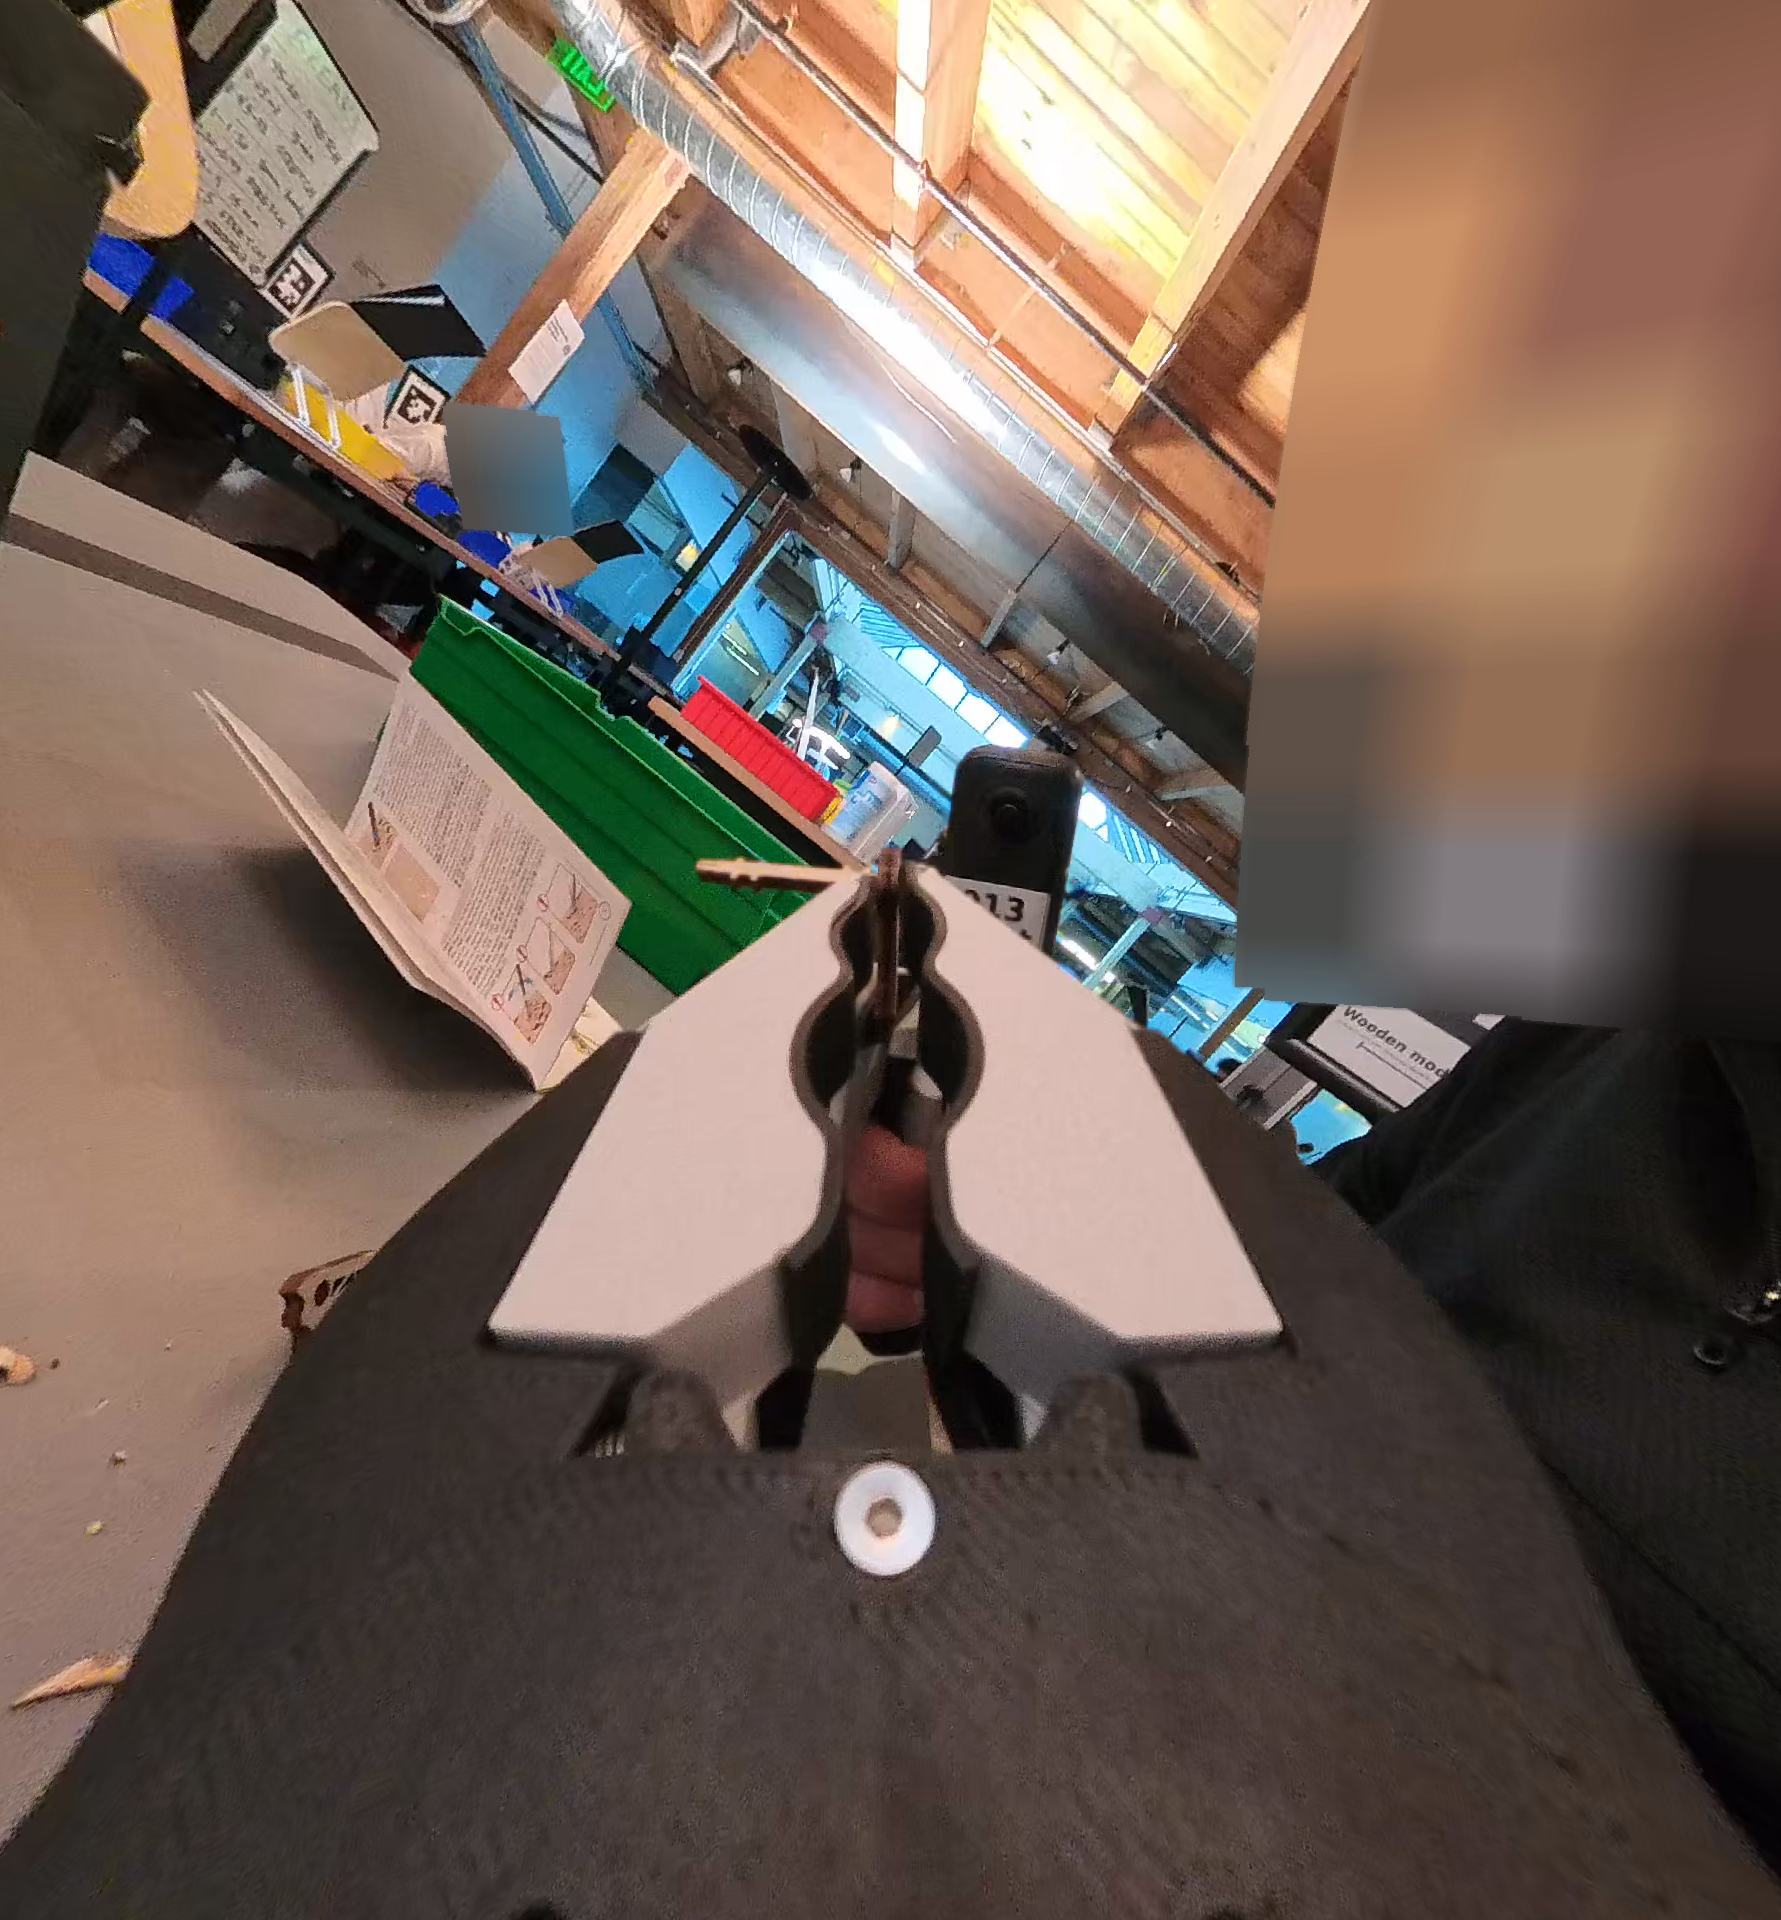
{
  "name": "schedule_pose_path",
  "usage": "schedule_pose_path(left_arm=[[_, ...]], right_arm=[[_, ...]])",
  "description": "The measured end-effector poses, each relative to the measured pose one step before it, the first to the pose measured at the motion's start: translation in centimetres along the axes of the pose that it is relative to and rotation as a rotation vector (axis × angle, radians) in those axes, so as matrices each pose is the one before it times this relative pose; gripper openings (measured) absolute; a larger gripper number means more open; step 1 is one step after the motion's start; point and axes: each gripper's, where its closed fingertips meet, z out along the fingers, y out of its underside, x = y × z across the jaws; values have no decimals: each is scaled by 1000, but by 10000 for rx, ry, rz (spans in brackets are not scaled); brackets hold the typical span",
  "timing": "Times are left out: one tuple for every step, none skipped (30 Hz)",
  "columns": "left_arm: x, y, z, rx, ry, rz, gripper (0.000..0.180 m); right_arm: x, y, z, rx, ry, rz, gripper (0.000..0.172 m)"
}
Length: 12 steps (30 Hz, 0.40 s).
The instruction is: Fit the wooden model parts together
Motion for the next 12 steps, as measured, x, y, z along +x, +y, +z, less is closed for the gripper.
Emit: schedule_pose_path(left_arm=[[100, -34, 24, 63, 109, -73, 2], [99, -76, -17, 73, 121, -53, 2], [-36, 40, -35, -24, 18, 0, 2], [-115, 221, -34, -184, -73, 85, 2], [-145, 283, -83, -254, -116, 195, 3], [-308, 219, -177, -234, -243, 227, 7], [-451, 177, -255, -245, -335, 269, 10], [-560, 136, -300, -275, -385, 276, 13], [-519, 31, -309, -267, -321, 301, 18], [-602, 77, -289, -336, -335, 316, 19], [-846, 273, -224, -467, -449, 327, 20], [-694, 338, -119, -526, -347, 324, 23]], right_arm=[[-13, -46, -6, 17, 36, -61, 2], [-77, -83, -71, 34, -59, 26, 2], [-17, -7, -108, -21, -29, 36, 1], [187, 215, -131, -189, 110, -71, 1], [227, 346, -149, -348, 116, -130, 1], [172, 395, -197, -451, 47, -99, 1], [161, 539, -239, -595, -22, -48, 1], [172, 761, -247, -759, -45, -71, 0], [310, 884, -260, -834, 10, -165, 0], [578, 761, -288, -745, 184, -244, 0], [544, 880, -211, -817, 125, -216, 0], [343, 934, -78, -868, -34, -169, 0]])
